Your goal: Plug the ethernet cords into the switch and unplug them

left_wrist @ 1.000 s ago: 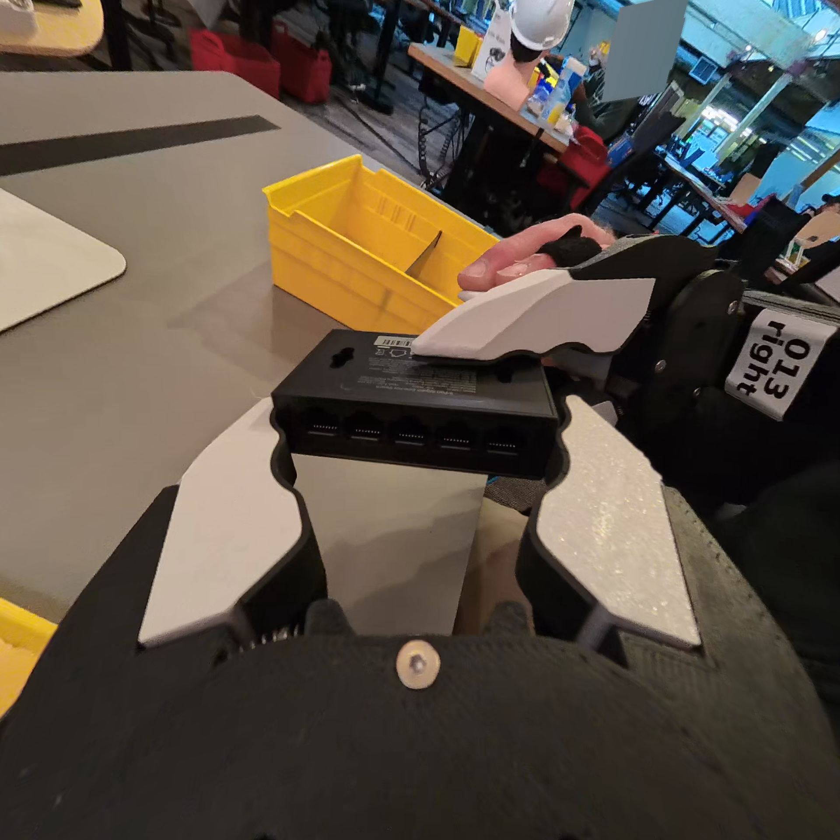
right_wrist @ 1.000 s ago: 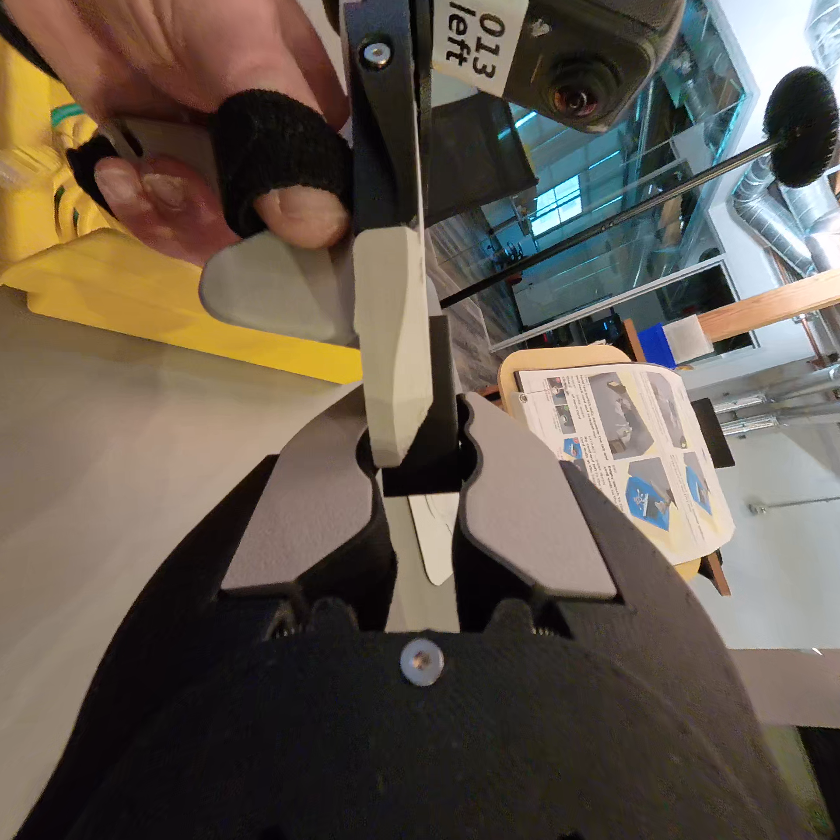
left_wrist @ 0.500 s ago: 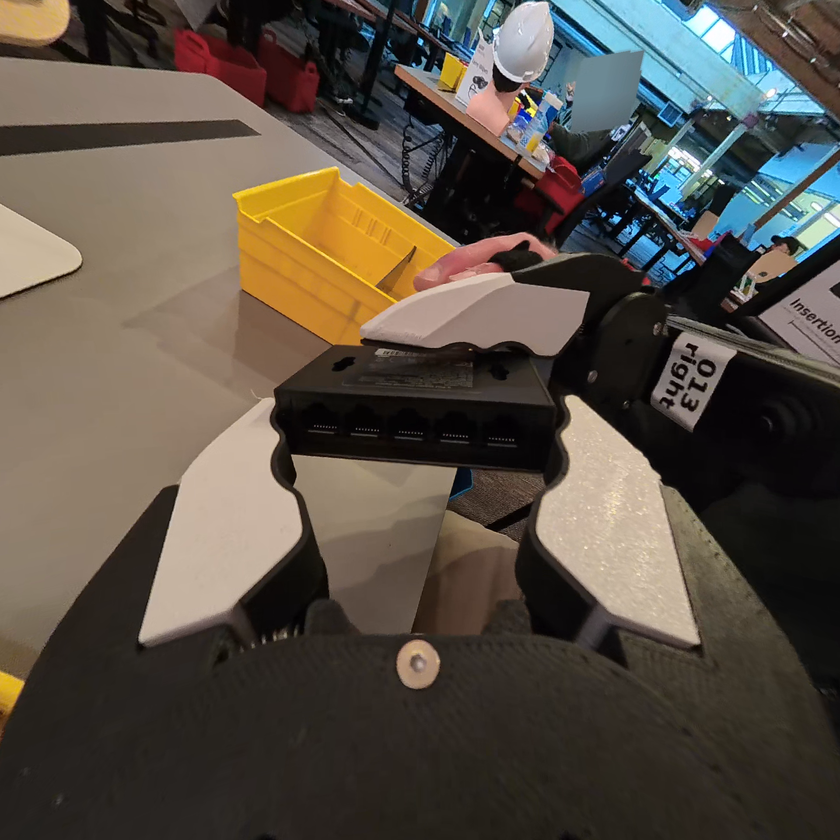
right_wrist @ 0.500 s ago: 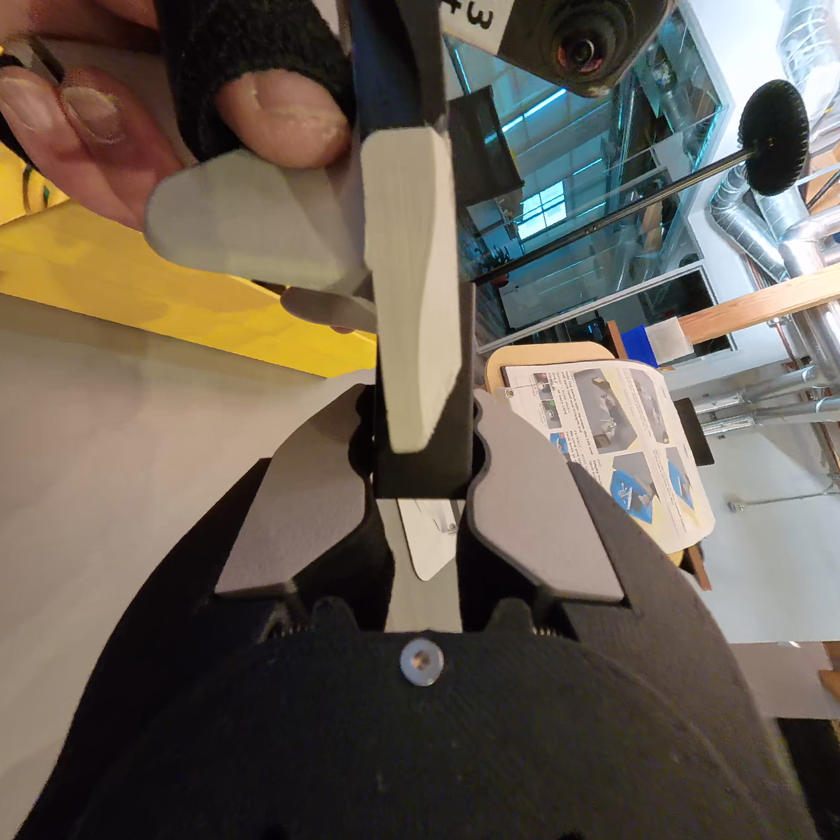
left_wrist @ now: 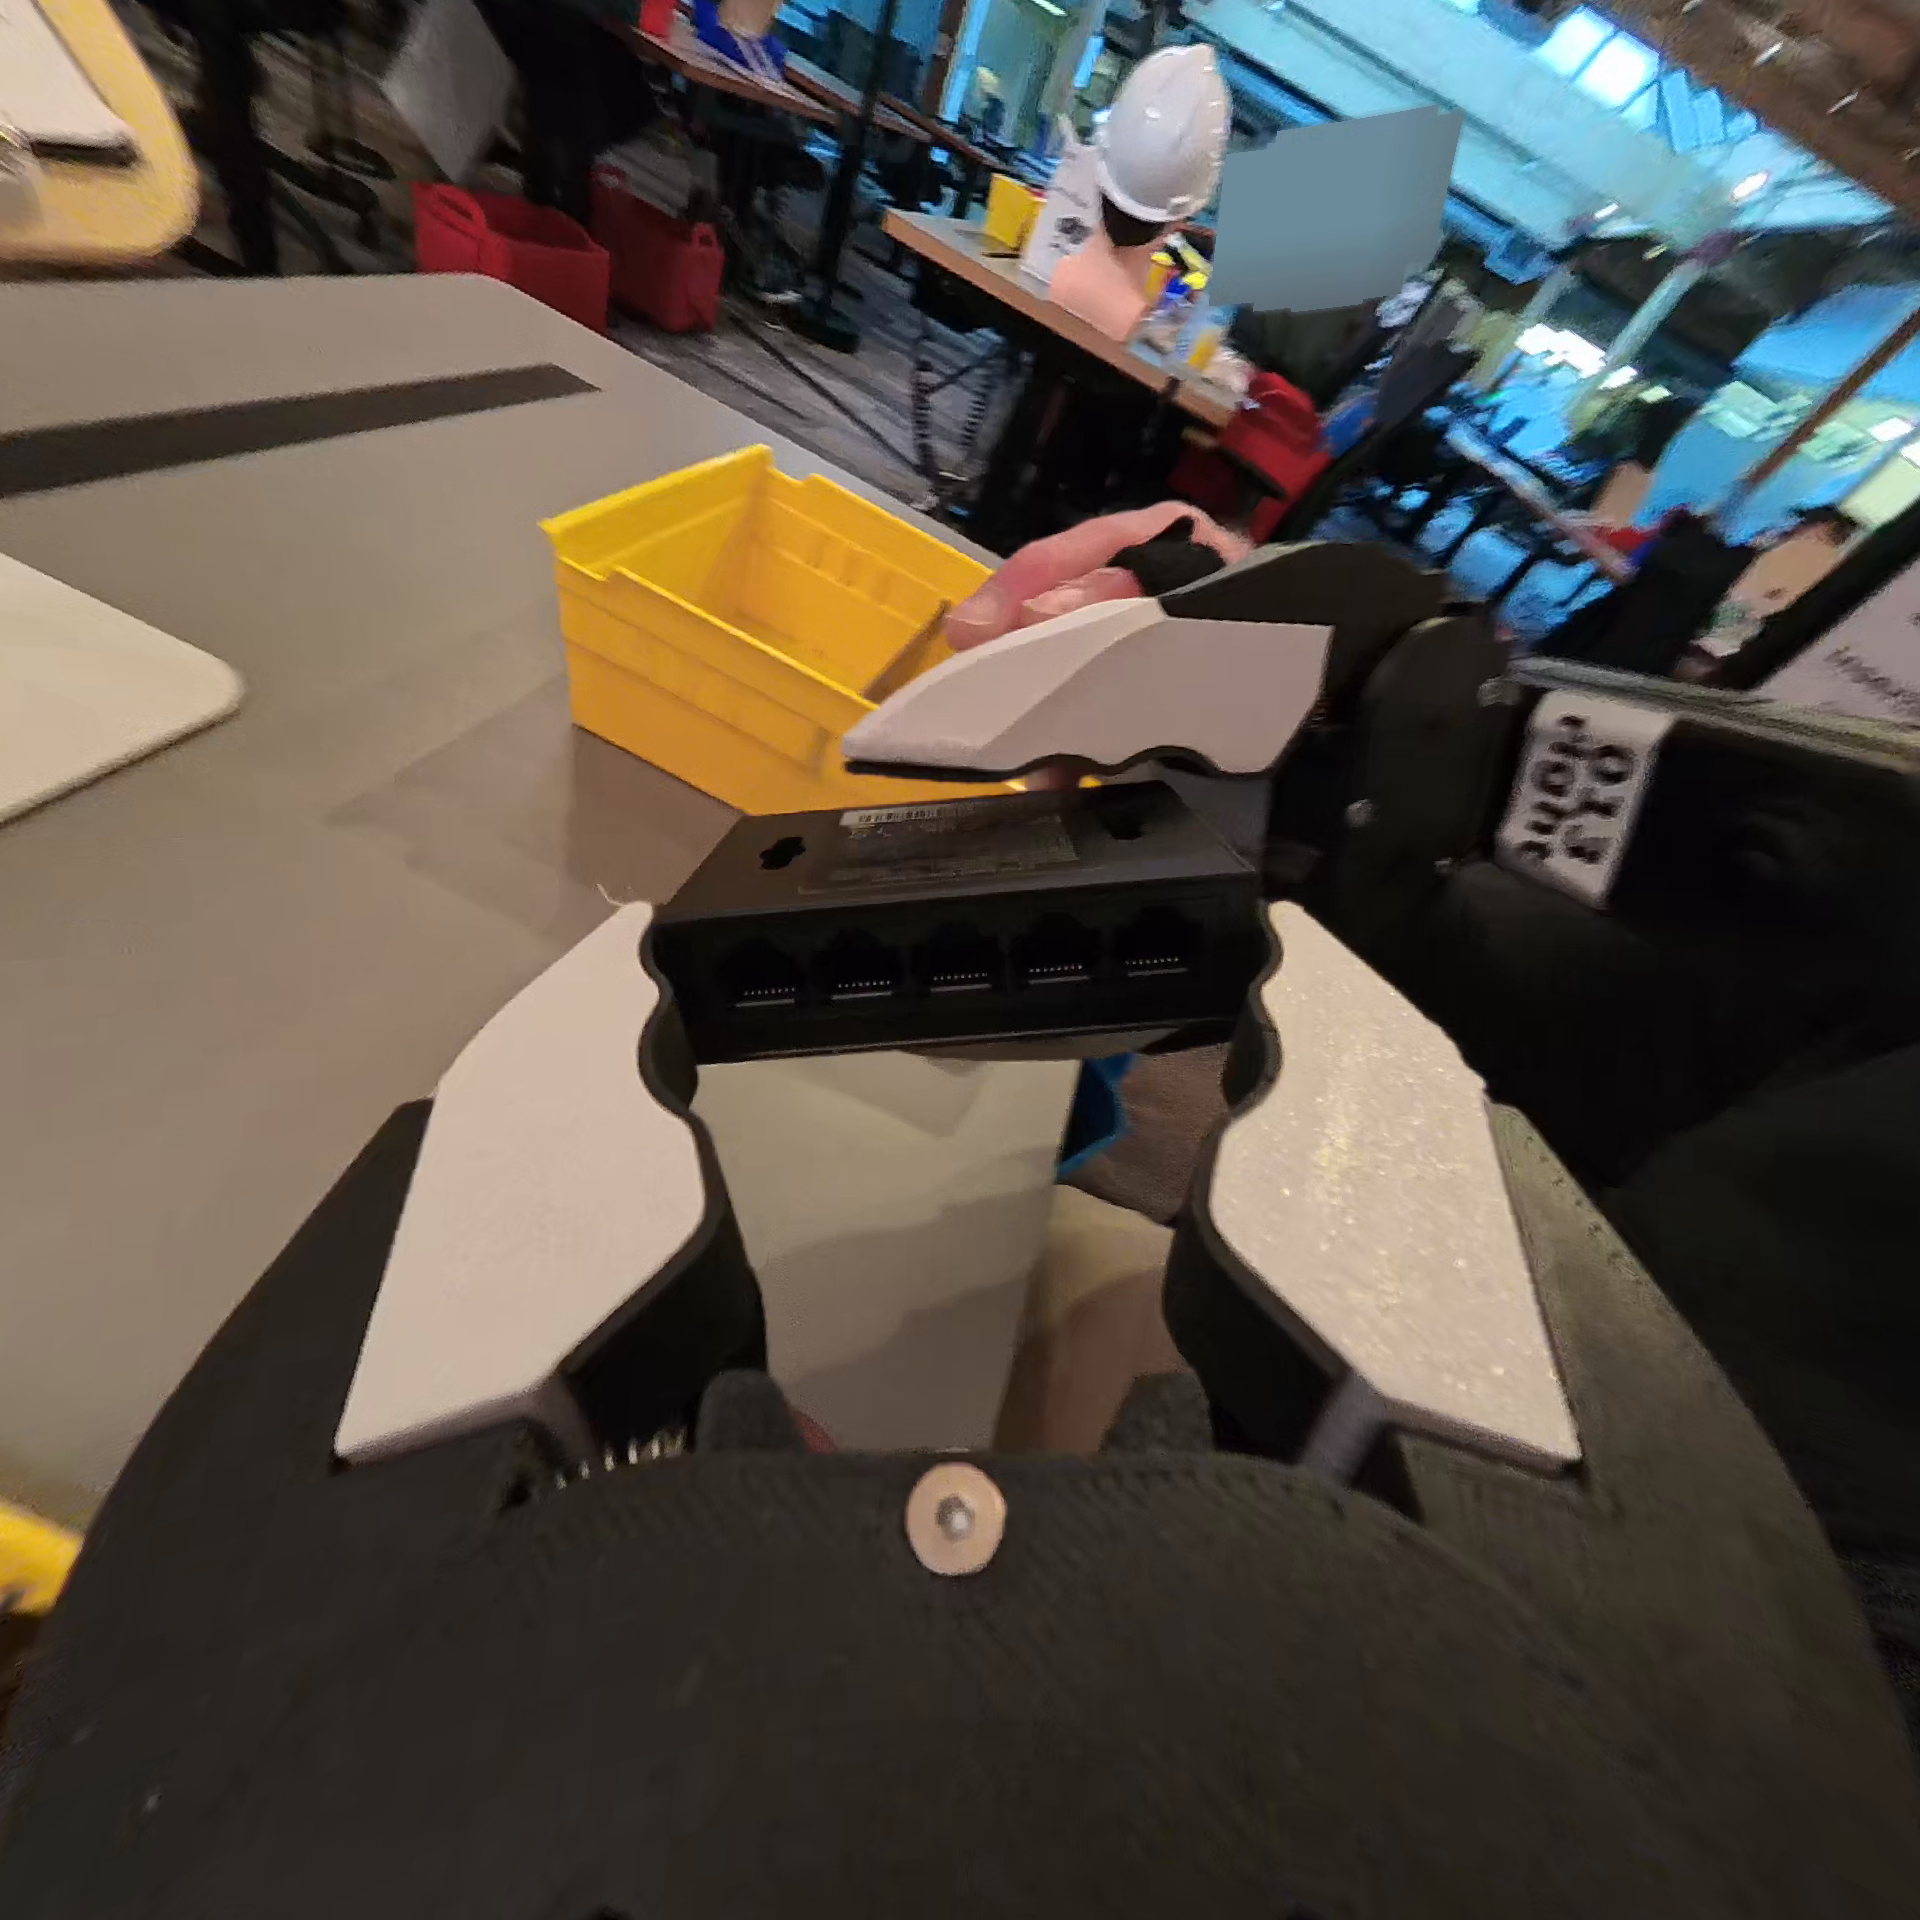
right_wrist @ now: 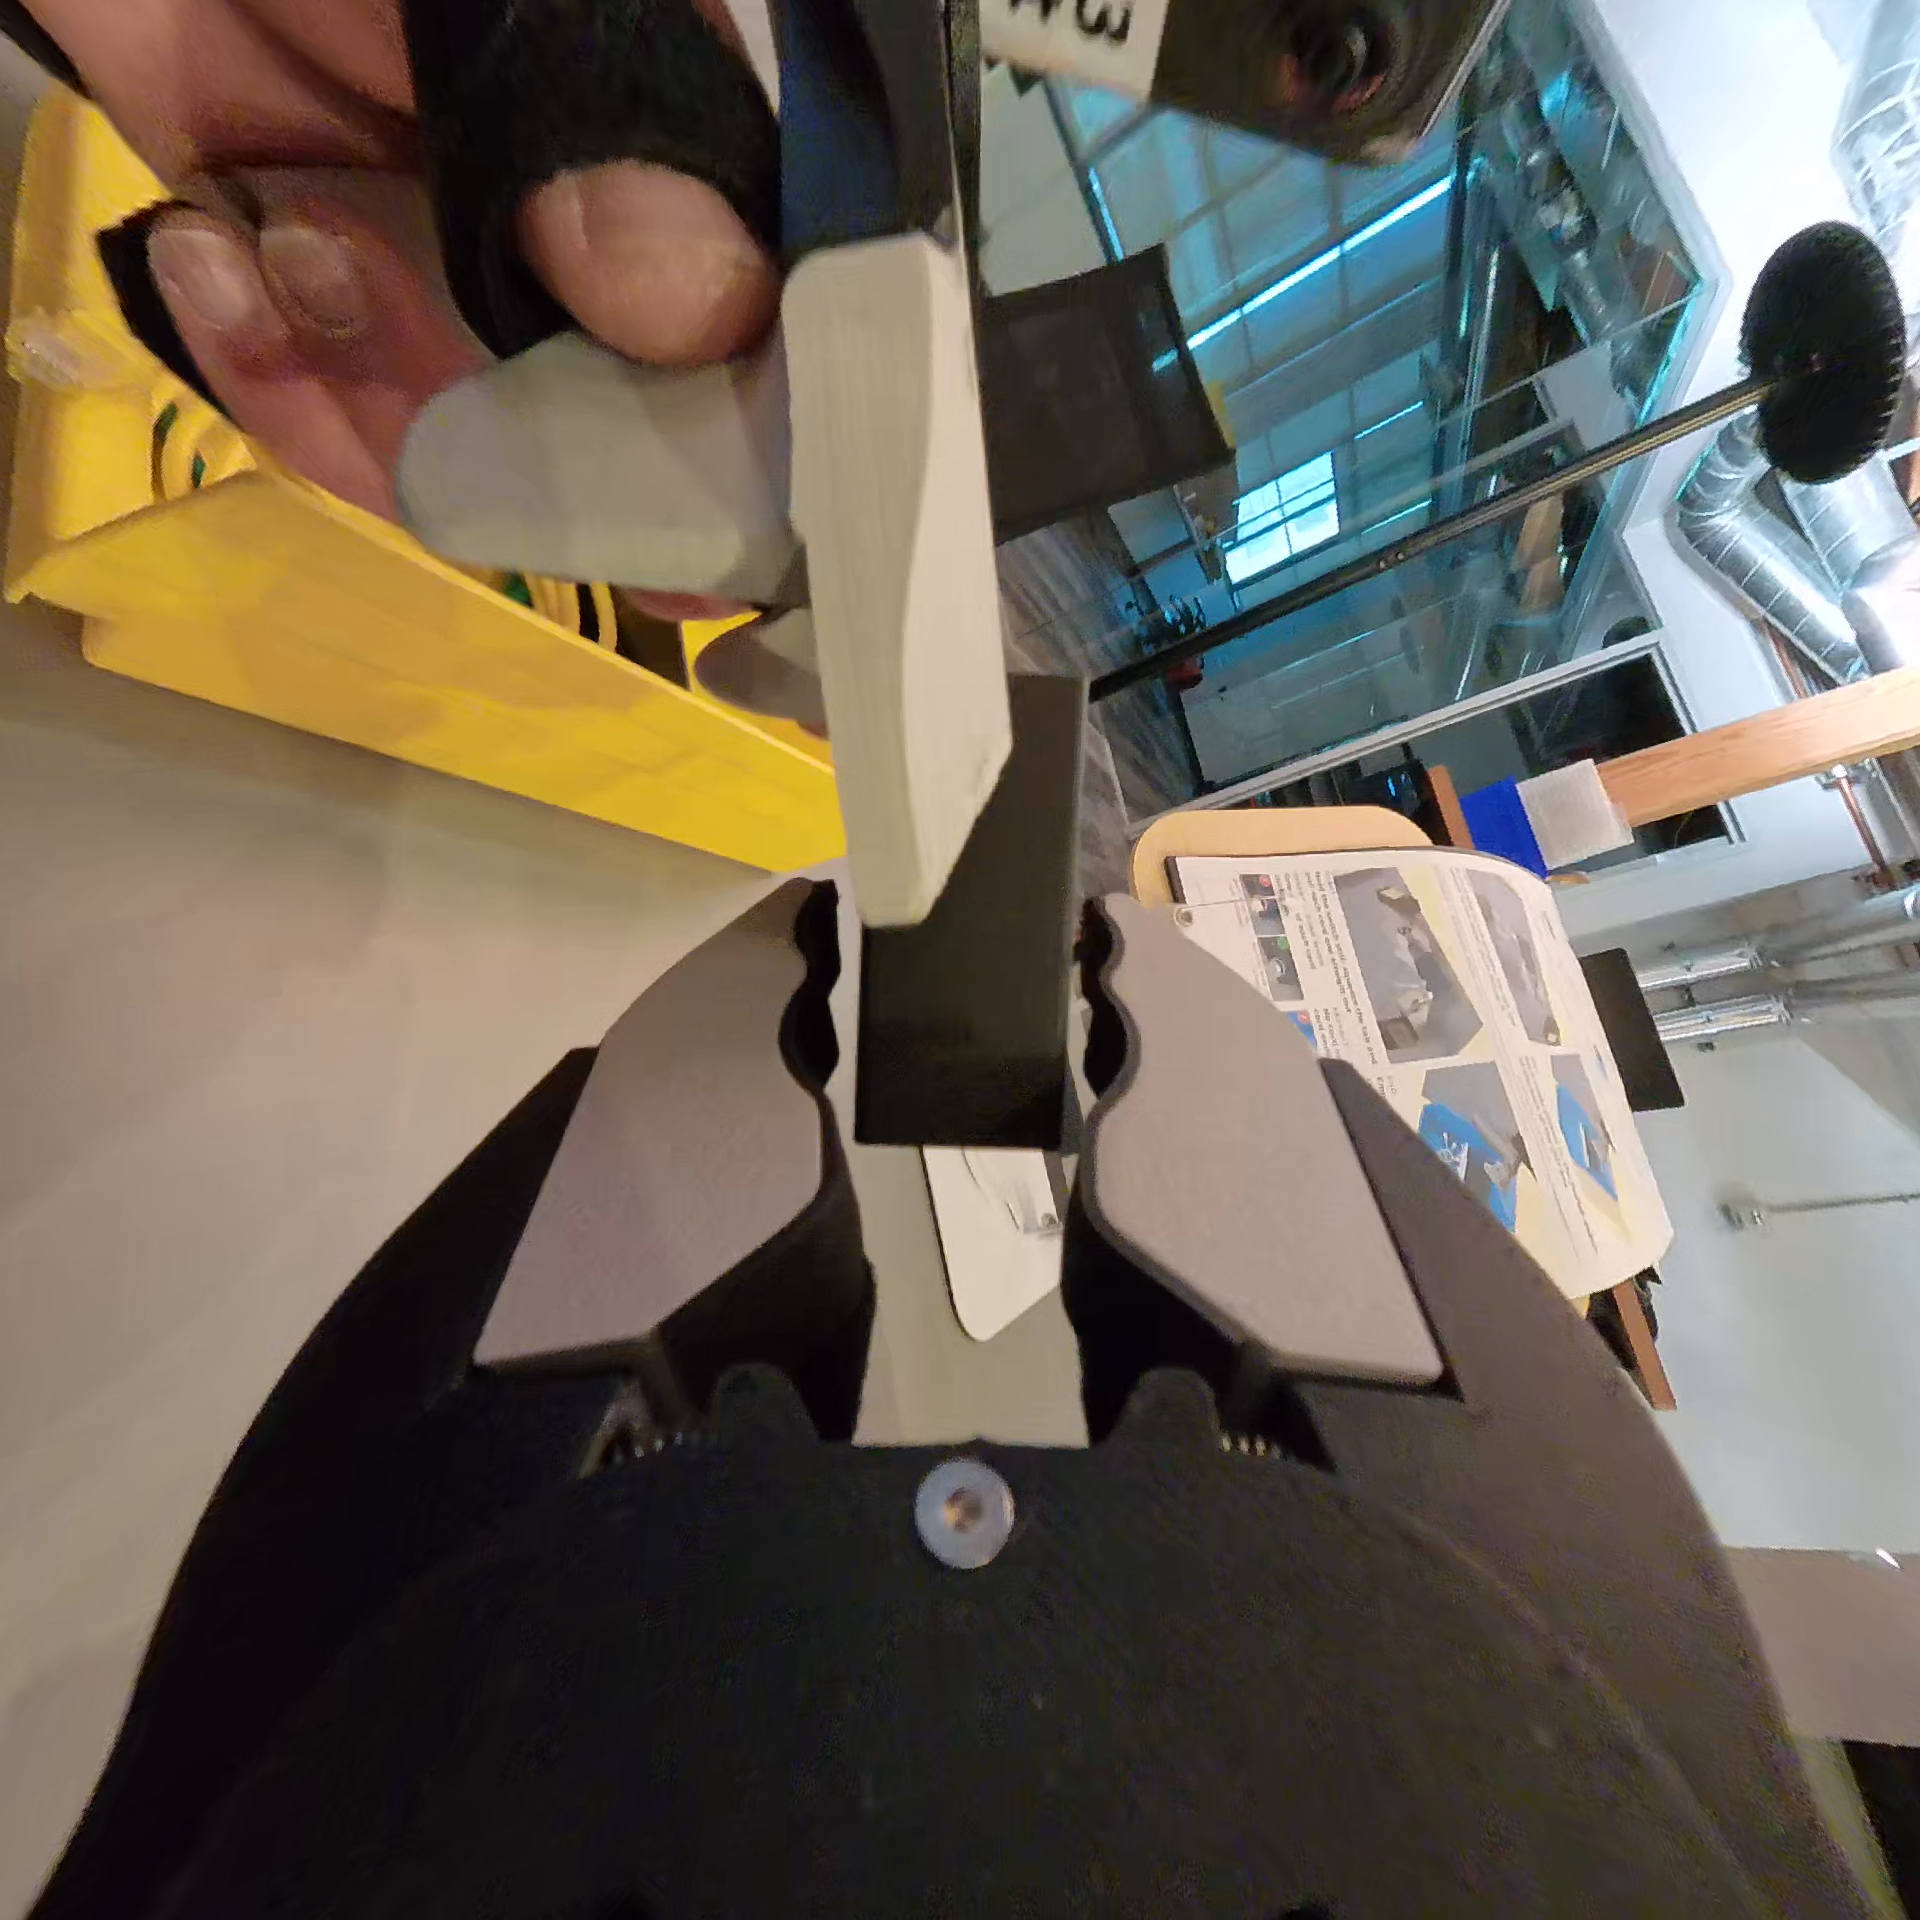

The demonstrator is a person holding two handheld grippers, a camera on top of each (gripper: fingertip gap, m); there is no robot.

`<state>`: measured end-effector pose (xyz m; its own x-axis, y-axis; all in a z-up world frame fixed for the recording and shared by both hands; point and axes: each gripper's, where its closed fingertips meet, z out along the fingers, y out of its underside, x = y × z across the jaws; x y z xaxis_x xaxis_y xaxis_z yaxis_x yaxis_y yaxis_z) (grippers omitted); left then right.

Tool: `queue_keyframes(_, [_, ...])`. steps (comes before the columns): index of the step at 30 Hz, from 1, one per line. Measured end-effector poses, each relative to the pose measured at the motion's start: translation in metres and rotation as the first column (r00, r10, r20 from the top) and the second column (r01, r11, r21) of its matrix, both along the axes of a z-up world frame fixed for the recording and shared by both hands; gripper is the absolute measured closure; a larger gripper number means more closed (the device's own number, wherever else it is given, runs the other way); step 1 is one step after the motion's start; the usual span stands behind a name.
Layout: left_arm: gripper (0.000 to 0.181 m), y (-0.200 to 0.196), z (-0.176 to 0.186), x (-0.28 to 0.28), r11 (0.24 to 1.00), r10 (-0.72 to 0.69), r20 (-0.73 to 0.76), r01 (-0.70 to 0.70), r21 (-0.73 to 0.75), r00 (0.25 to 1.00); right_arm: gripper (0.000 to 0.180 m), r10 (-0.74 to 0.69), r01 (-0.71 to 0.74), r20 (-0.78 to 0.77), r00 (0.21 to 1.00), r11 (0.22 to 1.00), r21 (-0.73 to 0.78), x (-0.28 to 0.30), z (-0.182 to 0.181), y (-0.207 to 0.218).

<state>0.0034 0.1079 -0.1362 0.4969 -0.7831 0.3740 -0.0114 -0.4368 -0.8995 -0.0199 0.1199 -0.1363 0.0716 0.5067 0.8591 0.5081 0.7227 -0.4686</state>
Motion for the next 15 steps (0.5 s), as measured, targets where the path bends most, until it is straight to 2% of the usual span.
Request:
queue_keyframes(5, [0.08,0.004,-0.001,0.001,0.998,0.05,-0.013,-0.049,0.034,0.999,0.134,-0.066,0.065,0.093,0.993,0.998,0.019,-0.001,-0.005,0.0])
queue_keyframes(7, [0.08,0.006,-0.006,0.002,0.996,0.082,-0.037,-0.08,0.048,0.996,0.15,-0.119,0.115,0.109,0.987,0.993,0.039,-0.002,-0.006,0.004])
queue_keyframes(8, [0.08,0.006,-0.006,0.002,0.995,0.09,-0.026,-0.088,0.054,0.996,0.15,-0.129,0.126,0.121,0.984,0.992,0.034,-0.001,-0.008,0.005])
queue_keyframes(12, [0.08,0.006,-0.013,0.003,0.998,0.059,-0.023,-0.059,0.011,0.998,0.15,-0.129,0.129,0.139,0.982,0.992,0.008,0.0,-0.014,0.006])
queue_keyframes(15, [0.079,0.007,-0.004,-0.006,0.999,0.039,-0.046,-0.038,0.021,0.998,0.149,-0.149,0.149,0.122,0.981,0.989,0.007,0.003,-0.011,0.011])
